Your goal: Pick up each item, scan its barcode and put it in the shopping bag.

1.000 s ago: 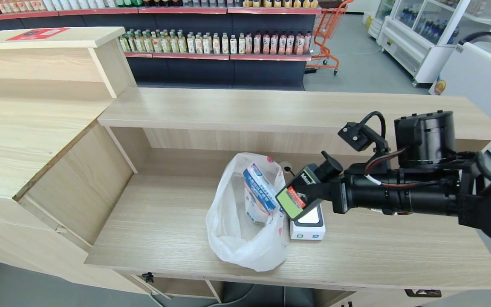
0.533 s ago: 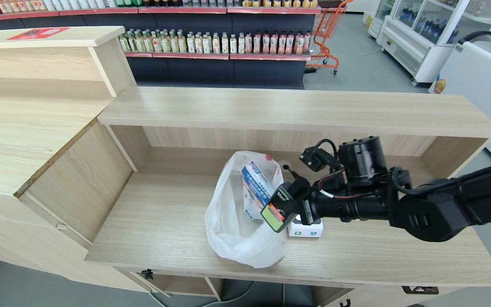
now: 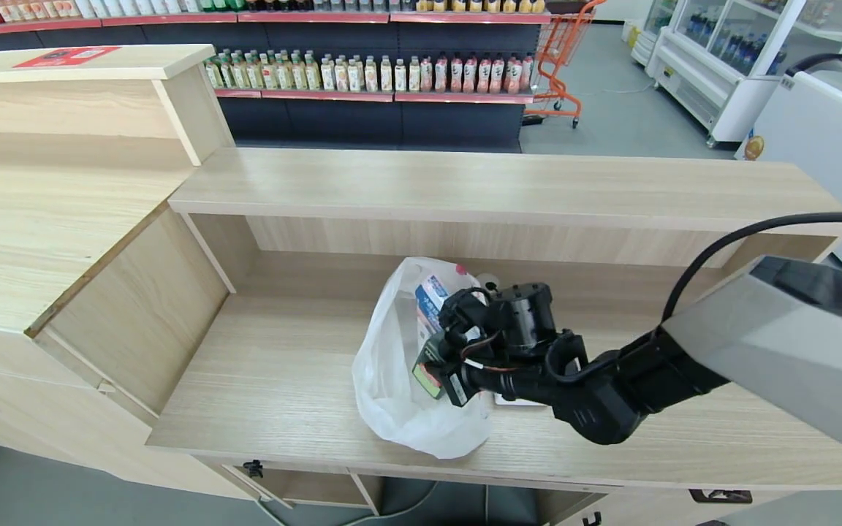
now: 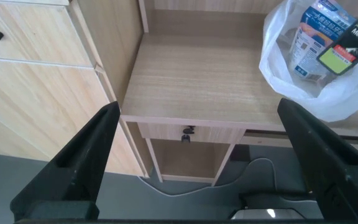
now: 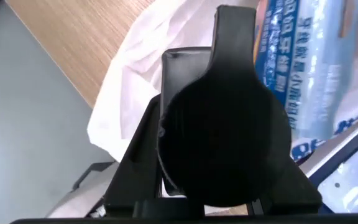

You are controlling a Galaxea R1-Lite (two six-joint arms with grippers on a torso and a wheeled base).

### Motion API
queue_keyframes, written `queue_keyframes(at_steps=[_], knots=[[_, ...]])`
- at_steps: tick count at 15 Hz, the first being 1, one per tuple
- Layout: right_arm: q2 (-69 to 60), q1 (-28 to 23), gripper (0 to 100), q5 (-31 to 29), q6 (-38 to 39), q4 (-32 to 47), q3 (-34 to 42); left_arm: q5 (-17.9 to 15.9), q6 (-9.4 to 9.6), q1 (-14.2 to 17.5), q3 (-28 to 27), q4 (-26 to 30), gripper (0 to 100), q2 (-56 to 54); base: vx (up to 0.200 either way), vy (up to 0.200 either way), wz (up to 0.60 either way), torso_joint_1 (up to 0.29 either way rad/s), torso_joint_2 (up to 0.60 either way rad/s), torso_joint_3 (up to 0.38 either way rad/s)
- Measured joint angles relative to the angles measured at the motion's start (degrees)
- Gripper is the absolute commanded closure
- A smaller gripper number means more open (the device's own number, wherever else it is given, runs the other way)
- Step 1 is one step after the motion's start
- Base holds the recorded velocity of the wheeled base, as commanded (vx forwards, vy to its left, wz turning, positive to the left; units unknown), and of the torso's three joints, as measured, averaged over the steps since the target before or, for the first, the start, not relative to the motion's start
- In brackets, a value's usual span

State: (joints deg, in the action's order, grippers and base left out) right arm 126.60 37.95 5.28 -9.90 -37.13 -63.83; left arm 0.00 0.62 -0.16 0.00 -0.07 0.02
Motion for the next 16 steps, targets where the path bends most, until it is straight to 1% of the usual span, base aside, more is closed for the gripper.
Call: queue_keyframes(at_steps=[3, 5, 9, 10, 13, 14, 16], knots=[[3.9, 0.6, 100, -1.3, -4.3, -1.7, -0.6, 0.0, 0.0, 0.0, 0.0, 0.0, 0, 0.0, 0.0, 0.0, 0.0, 0.0, 0.0, 0.0], [6.1, 0.5, 100, -1.3, -7.2, -5.3, 0.0, 0.0, 0.0, 0.0, 0.0, 0.0, 0, 0.0, 0.0, 0.0, 0.0, 0.0, 0.0, 0.0], [9.0, -0.3, 100, -1.4, -9.2, -9.1, 1.6, 0.0, 0.0, 0.0, 0.0, 0.0, 0, 0.0, 0.0, 0.0, 0.0, 0.0, 0.0, 0.0], [9.4, -0.4, 0, -1.4, -9.3, -9.6, 1.7, 0.0, 0.0, 0.0, 0.0, 0.0, 0, 0.0, 0.0, 0.0, 0.0, 0.0, 0.0, 0.0], [9.6, -1.0, 0, -1.0, -9.1, -10.0, 1.9, 0.0, 0.0, 0.0, 0.0, 0.0, 0, 0.0, 0.0, 0.0, 0.0, 0.0, 0.0, 0.0], [9.1, -1.1, 0, -0.9, -8.3, -10.3, 2.2, 0.0, 0.0, 0.0, 0.0, 0.0, 0, 0.0, 0.0, 0.0, 0.0, 0.0, 0.0, 0.0], [6.9, -1.2, 0, -0.2, -4.1, -10.4, 3.1, 0.0, 0.0, 0.0, 0.0, 0.0, 0, 0.0, 0.0, 0.0, 0.0, 0.0, 0.0, 0.0]])
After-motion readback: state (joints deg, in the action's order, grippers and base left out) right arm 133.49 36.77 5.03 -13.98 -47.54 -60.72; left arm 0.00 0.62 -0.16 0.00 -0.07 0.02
